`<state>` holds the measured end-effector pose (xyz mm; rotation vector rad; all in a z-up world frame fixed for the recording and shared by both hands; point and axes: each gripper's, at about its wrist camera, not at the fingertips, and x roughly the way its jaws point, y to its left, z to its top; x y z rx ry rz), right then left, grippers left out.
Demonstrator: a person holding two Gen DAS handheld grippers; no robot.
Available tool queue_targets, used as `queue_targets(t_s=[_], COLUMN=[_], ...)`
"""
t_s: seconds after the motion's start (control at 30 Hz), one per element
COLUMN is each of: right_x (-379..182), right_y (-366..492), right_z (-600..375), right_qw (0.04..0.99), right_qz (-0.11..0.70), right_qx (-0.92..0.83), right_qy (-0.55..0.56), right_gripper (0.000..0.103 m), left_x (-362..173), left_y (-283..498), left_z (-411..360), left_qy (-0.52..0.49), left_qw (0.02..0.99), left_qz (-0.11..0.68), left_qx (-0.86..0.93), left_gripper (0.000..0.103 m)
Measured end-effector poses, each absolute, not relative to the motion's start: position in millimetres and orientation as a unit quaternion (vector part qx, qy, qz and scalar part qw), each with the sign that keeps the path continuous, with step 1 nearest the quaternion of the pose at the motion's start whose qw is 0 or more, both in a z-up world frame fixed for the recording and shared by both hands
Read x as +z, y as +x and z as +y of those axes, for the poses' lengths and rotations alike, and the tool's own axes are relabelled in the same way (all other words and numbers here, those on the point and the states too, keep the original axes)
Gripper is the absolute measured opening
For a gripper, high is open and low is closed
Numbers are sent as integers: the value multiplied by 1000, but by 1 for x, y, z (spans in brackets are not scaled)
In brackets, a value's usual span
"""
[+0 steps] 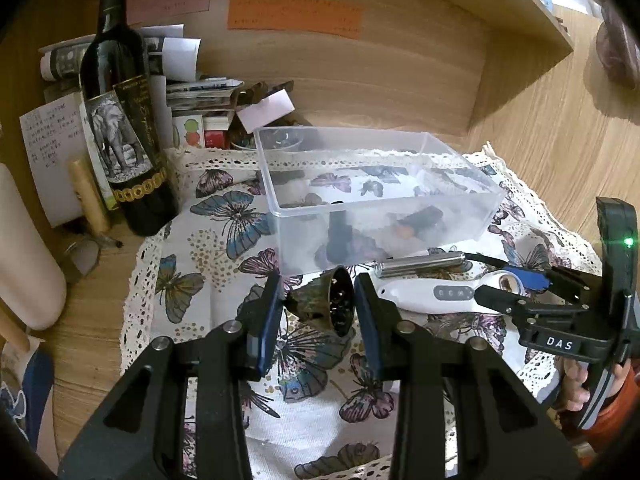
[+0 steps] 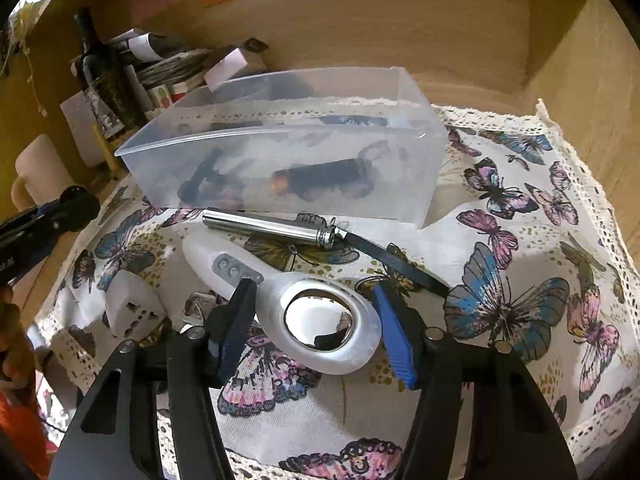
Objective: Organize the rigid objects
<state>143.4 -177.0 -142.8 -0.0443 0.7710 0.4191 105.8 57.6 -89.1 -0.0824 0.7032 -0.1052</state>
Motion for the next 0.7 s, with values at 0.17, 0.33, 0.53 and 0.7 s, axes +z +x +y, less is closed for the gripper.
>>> queue_targets(t_s=[0.17,0.33,0.53,0.7], right_x=[-136,-116,-88,-64], right_y=[140,134,129,146], right_z=[-178,-188,-201,-206], right_qw=[913,918,929,941], right_qz=[356,334,298,264], right_qx=[199,214,218,213], right_qy=[-22,-14,-1,9], right_gripper=[55,55,55,55], left_x=[-85,-76,-62,-47], left_y=[106,109,120,138], left_z=[58,58,55,52], left_qy=[-37,-36,-34,-29], left_qw=[939,943,949,953], left_qz=[338,327,312,301], left_qx=[-49,-44,-36,-31], left_gripper=[36,36,36,36])
